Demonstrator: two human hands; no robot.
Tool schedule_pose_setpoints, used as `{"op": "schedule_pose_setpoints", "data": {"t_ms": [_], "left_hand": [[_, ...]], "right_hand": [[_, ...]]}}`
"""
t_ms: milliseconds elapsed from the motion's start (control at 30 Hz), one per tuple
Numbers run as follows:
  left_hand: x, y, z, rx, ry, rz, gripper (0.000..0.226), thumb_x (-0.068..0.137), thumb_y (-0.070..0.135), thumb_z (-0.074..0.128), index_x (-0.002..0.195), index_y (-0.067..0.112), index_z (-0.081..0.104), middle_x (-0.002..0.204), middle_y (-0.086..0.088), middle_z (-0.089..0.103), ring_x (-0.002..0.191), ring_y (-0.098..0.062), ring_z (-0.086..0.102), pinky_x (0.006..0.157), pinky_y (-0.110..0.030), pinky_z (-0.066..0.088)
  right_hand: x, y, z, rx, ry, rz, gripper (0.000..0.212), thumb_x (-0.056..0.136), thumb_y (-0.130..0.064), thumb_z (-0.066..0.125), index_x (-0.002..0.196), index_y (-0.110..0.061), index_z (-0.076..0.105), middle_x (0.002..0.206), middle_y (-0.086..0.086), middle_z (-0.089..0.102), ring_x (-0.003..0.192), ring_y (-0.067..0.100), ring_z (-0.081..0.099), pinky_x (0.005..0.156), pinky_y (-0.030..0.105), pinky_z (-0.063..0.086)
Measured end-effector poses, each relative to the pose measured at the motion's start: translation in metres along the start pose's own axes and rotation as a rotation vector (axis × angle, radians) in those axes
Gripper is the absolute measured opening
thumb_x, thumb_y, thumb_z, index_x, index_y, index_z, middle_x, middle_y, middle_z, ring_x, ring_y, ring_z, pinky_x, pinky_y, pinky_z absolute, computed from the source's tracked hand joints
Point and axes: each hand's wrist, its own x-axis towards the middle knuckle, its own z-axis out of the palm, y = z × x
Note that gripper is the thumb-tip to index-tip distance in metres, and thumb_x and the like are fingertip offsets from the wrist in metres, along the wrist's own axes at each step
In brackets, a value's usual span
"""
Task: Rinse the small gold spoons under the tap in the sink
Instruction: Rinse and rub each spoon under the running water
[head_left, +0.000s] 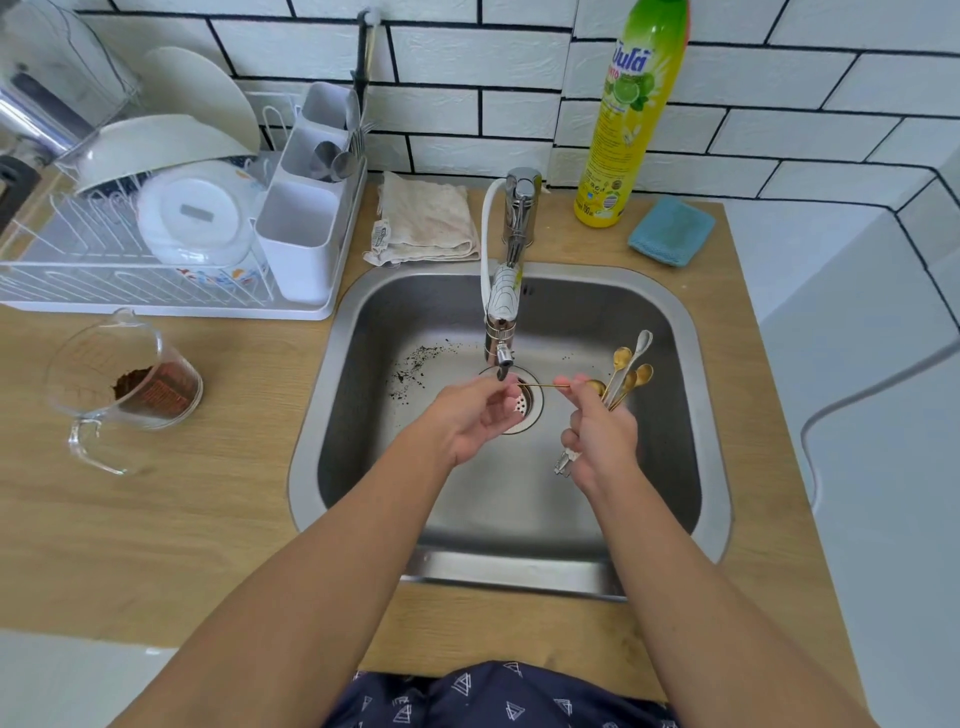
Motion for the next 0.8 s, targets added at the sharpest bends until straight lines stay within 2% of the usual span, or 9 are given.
{"op": "schedule_pose_setpoints", "data": {"t_ms": [100, 233, 333, 400, 500, 567, 633, 733, 800], "left_hand": [[-0.001, -0.001, 0.004, 0.060, 0.039, 0.099, 0.017, 0.099, 0.015, 0.060, 0.089, 0.003, 0.065, 0.066, -0.005, 0.066, 0.047, -0.009, 0.061, 0.058, -0.027, 0.060], [-0.005, -0.004, 0.002, 0.109, -0.023, 0.137, 0.013, 0.097, 0.012, 0.061, 0.087, 0.004, 0.064, 0.073, -0.005, 0.067, 0.056, -0.009, 0.068, 0.055, -0.024, 0.058], [-0.003, -0.004, 0.003, 0.156, 0.095, 0.176, 0.016, 0.096, 0.019, 0.065, 0.087, 0.006, 0.065, 0.065, -0.002, 0.066, 0.047, -0.008, 0.061, 0.050, -0.022, 0.055], [-0.002, -0.004, 0.004, 0.118, 0.121, 0.196, 0.018, 0.098, 0.020, 0.063, 0.093, 0.003, 0.066, 0.068, -0.004, 0.069, 0.051, -0.009, 0.065, 0.052, -0.021, 0.056], [-0.007, -0.004, 0.000, 0.005, -0.084, 0.141, 0.018, 0.104, 0.014, 0.050, 0.104, 0.001, 0.063, 0.089, -0.012, 0.077, 0.077, -0.017, 0.076, 0.066, -0.024, 0.060], [-0.012, -0.006, -0.004, 0.101, -0.142, 0.102, 0.017, 0.104, 0.017, 0.049, 0.108, 0.007, 0.063, 0.094, -0.007, 0.078, 0.085, -0.018, 0.076, 0.066, -0.026, 0.059], [-0.015, -0.009, -0.005, 0.270, -0.073, 0.109, 0.017, 0.103, 0.024, 0.052, 0.107, 0.013, 0.064, 0.092, 0.000, 0.078, 0.077, -0.016, 0.076, 0.059, -0.025, 0.057], [-0.018, -0.011, -0.004, 0.415, 0.004, 0.162, 0.017, 0.099, 0.029, 0.056, 0.103, 0.018, 0.068, 0.092, 0.003, 0.078, 0.066, -0.012, 0.072, 0.052, -0.024, 0.054], [-0.022, -0.009, -0.011, 0.465, 0.044, 0.193, 0.017, 0.097, 0.032, 0.060, 0.099, 0.019, 0.071, 0.091, 0.001, 0.078, 0.059, -0.008, 0.066, 0.050, -0.022, 0.052]], "right_hand": [[0.001, 0.000, 0.001, -0.012, 0.004, -0.006, 0.007, 0.095, -0.014, 0.069, 0.088, -0.017, 0.070, 0.073, 0.004, 0.071, 0.038, 0.004, 0.023, 0.037, 0.019, 0.020], [0.004, -0.003, 0.000, -0.011, -0.008, -0.034, 0.014, 0.097, -0.017, 0.066, 0.084, -0.017, 0.071, 0.074, 0.003, 0.073, 0.038, 0.004, 0.023, 0.037, 0.019, 0.021], [0.004, -0.001, 0.001, -0.059, -0.028, -0.030, 0.016, 0.098, -0.019, 0.067, 0.083, -0.017, 0.074, 0.076, 0.004, 0.071, 0.039, 0.005, 0.024, 0.037, 0.020, 0.022], [0.004, 0.001, 0.002, -0.071, -0.033, -0.030, 0.017, 0.098, -0.021, 0.067, 0.085, -0.014, 0.077, 0.075, 0.003, 0.072, 0.039, 0.005, 0.024, 0.037, 0.020, 0.022], [0.007, -0.004, 0.001, -0.036, -0.003, -0.040, 0.012, 0.099, -0.020, 0.067, 0.091, -0.012, 0.072, 0.084, 0.002, 0.080, 0.038, 0.004, 0.024, 0.037, 0.019, 0.022], [0.007, -0.006, 0.000, -0.019, 0.001, -0.050, 0.011, 0.099, -0.020, 0.067, 0.089, -0.015, 0.069, 0.092, 0.004, 0.081, 0.039, 0.004, 0.023, 0.038, 0.019, 0.022], [0.004, -0.005, 0.004, -0.043, -0.026, -0.056, 0.015, 0.096, -0.020, 0.070, 0.082, -0.019, 0.072, 0.078, 0.002, 0.076, 0.040, 0.005, 0.022, 0.039, 0.020, 0.022], [-0.009, 0.006, 0.021, -0.128, -0.091, 0.003, 0.017, 0.086, -0.017, 0.080, 0.072, -0.020, 0.071, 0.053, -0.006, 0.052, 0.036, 0.004, 0.026, 0.036, 0.020, 0.022], [-0.017, 0.017, 0.030, -0.201, -0.150, 0.041, 0.013, 0.088, -0.019, 0.079, 0.076, -0.019, 0.074, 0.052, -0.007, 0.060, 0.036, 0.004, 0.031, 0.035, 0.020, 0.025]]}}
